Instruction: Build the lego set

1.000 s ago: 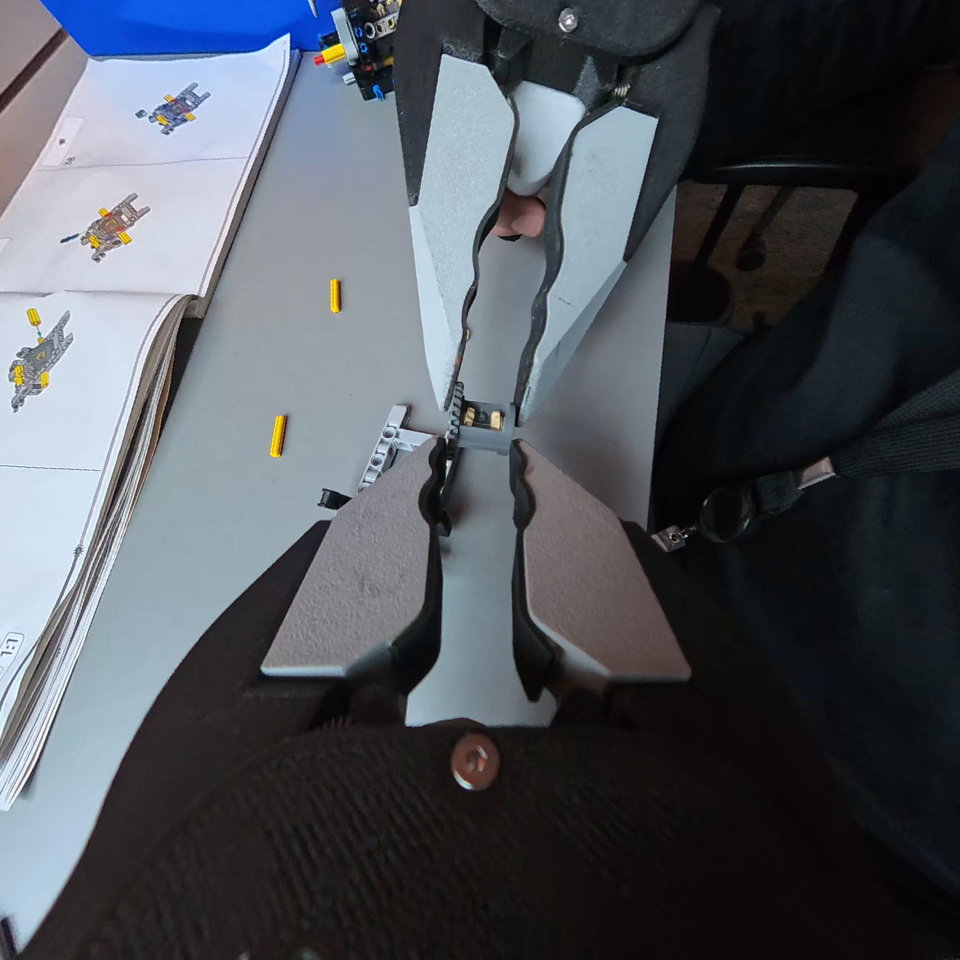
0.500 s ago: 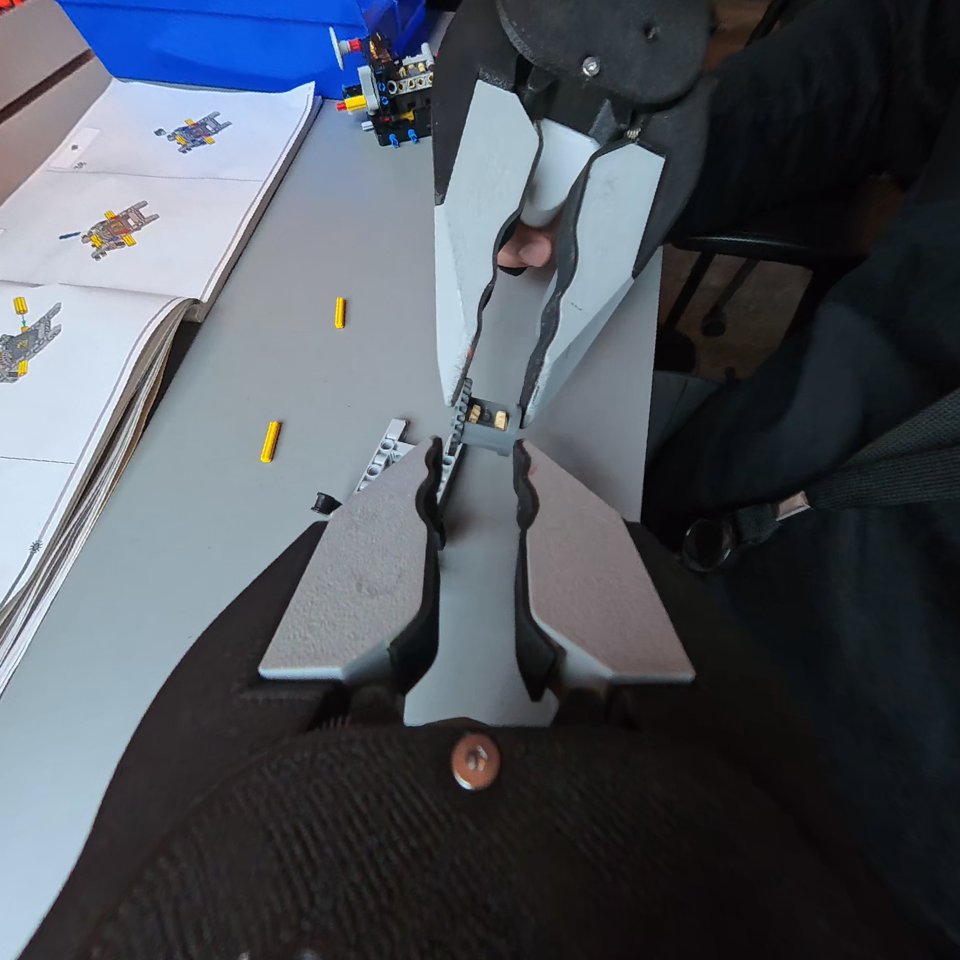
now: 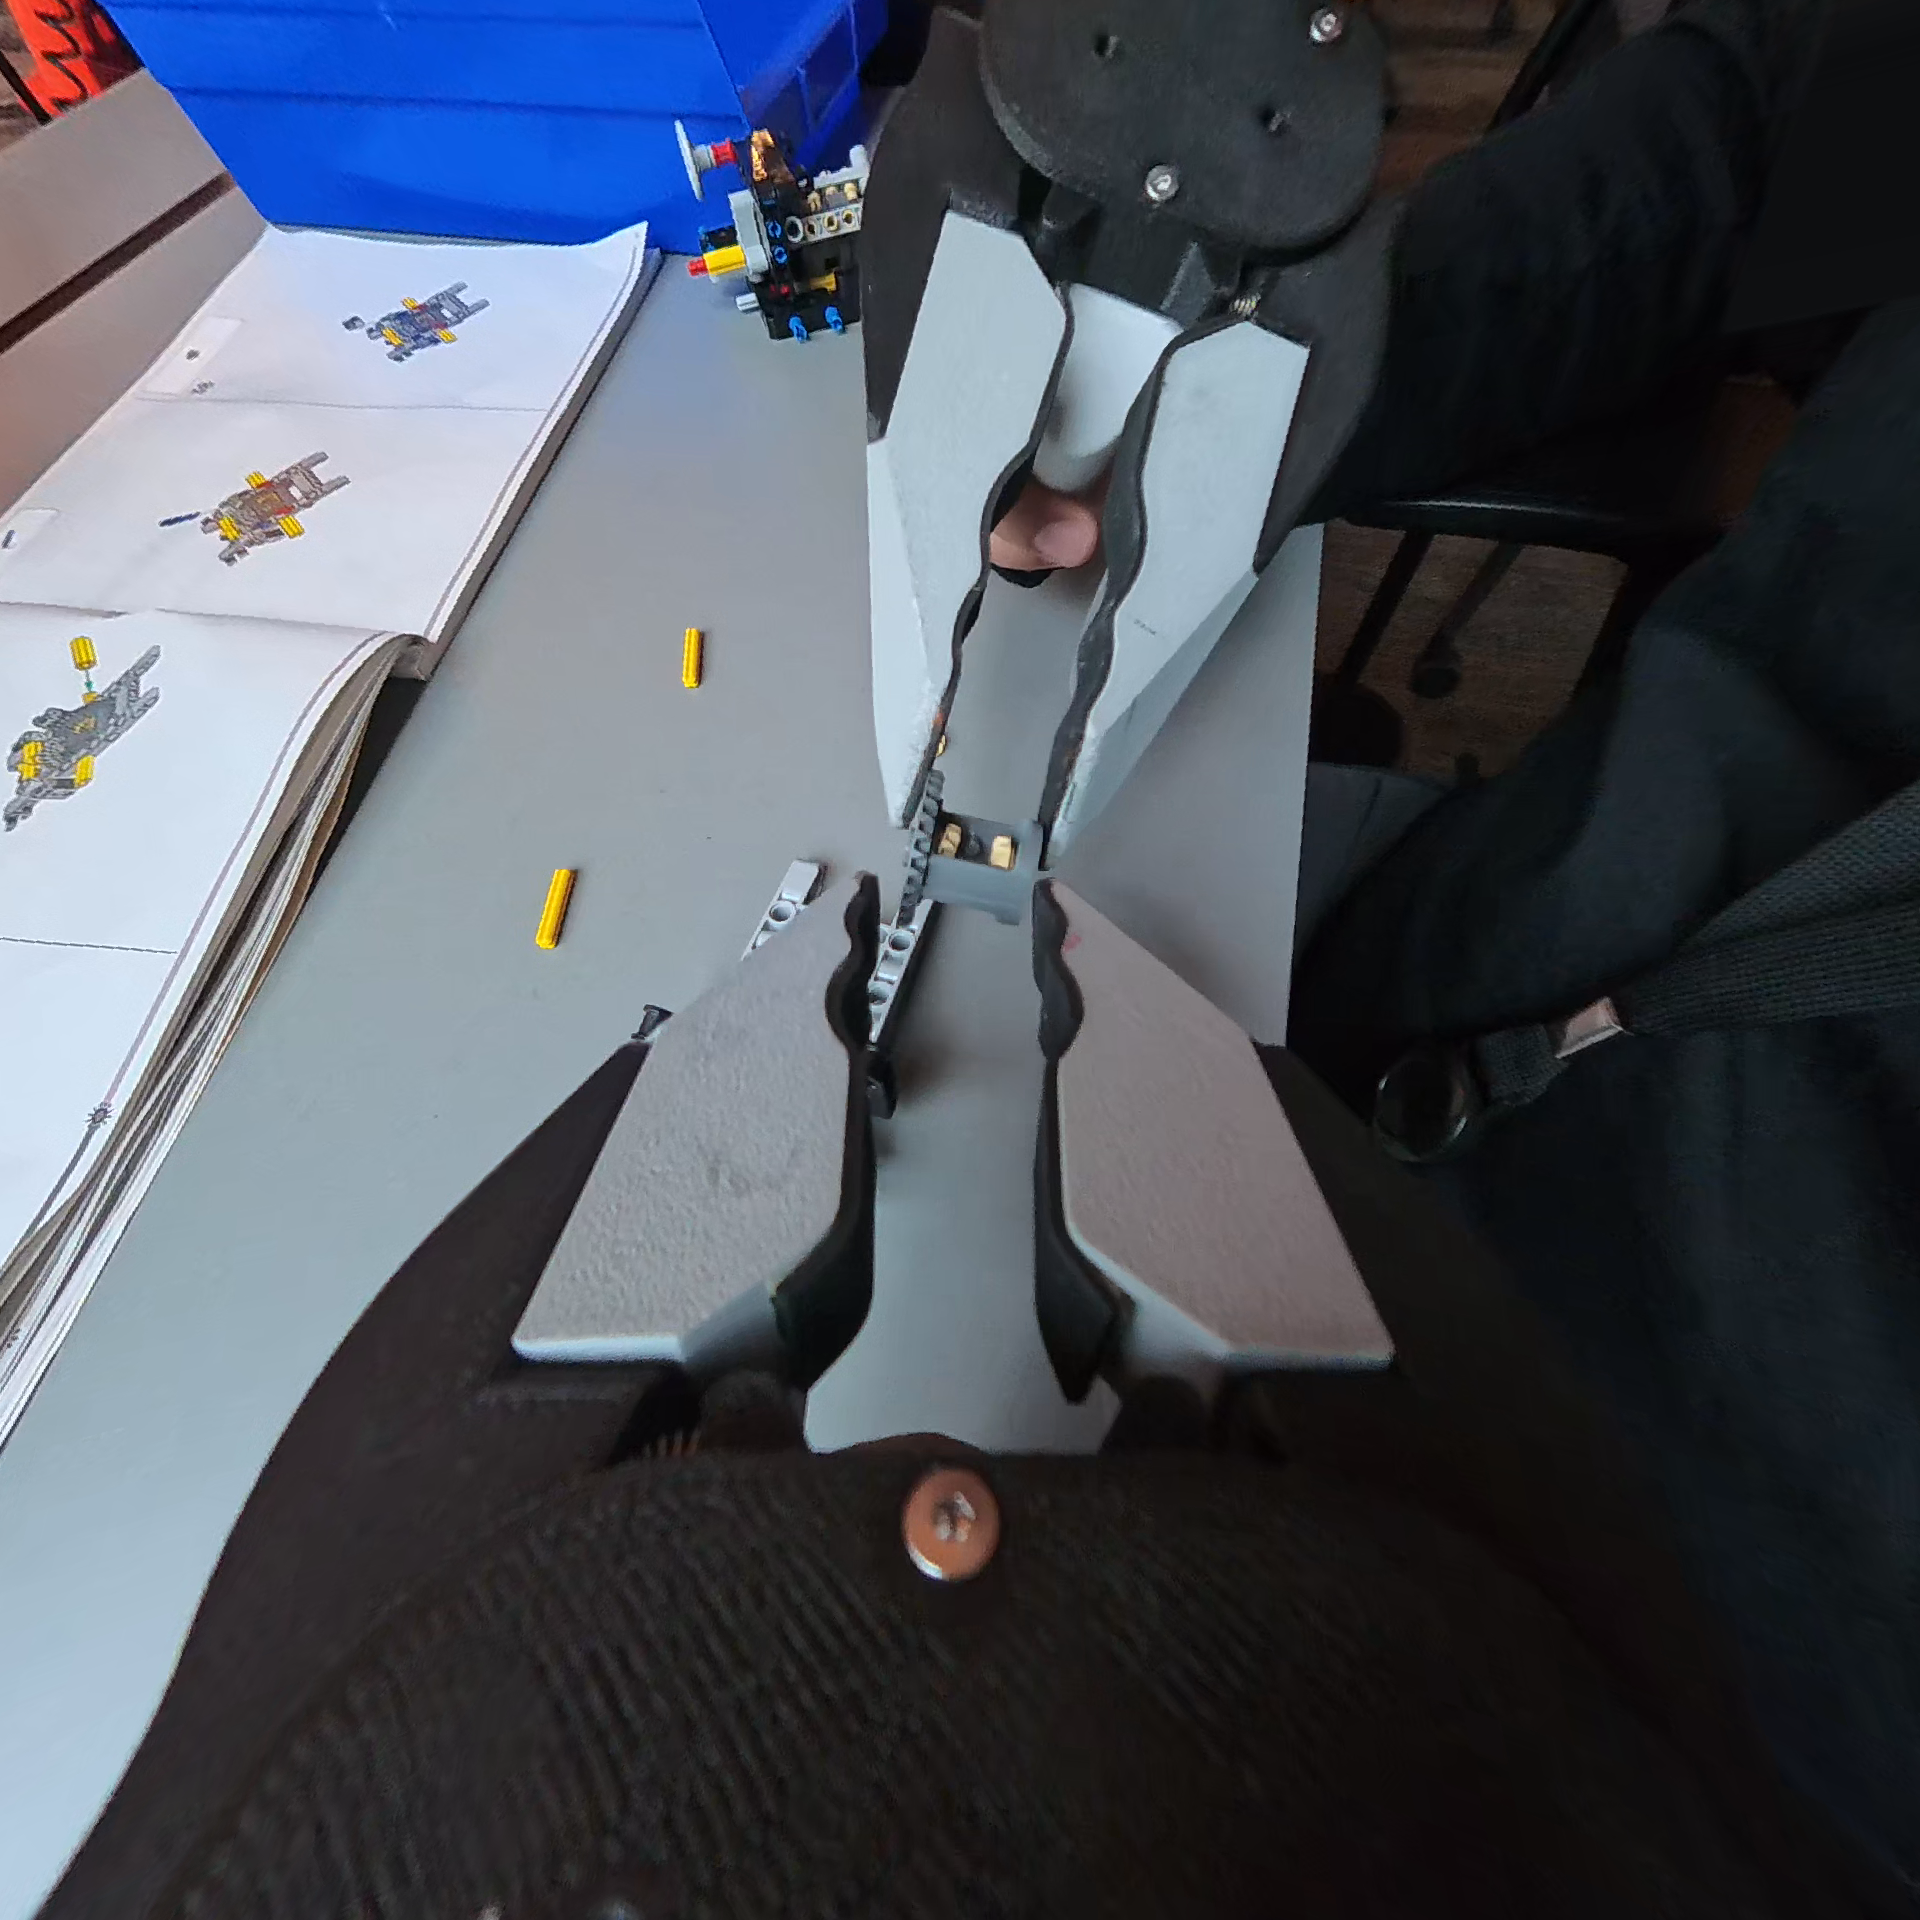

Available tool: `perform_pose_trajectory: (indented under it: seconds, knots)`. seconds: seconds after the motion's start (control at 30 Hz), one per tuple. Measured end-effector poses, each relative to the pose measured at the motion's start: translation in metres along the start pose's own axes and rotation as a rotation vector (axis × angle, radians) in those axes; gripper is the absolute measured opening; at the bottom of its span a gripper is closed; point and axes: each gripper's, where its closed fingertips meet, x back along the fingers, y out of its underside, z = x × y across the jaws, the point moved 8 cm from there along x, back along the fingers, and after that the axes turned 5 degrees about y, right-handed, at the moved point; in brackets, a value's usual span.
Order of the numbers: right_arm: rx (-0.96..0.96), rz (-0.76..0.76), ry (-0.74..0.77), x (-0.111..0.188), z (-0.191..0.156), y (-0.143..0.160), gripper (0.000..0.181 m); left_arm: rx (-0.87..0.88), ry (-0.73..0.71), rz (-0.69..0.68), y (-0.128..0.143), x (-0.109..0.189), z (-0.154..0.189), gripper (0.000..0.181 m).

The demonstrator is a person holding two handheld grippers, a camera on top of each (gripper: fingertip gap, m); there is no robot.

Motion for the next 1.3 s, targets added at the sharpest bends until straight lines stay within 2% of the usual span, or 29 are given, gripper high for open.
perform_pose_trajectory:
  seconds: [0.9, 1.3]
  knots:
    - [-0.008, -0.009, -0.001, -0.0021, 0.0008, 0.0040, 0.021, -0.051, -0.021, -0.001, 0.0013, -0.0003, 0.0015, 0.022]
    - [0.062, -0.047, 0.026, -0.0046, -0.0034, 0.0047, 0.022, -0.032, -0.008, -0.034, 0.0053, -0.0029, 0.0005, 0.022]
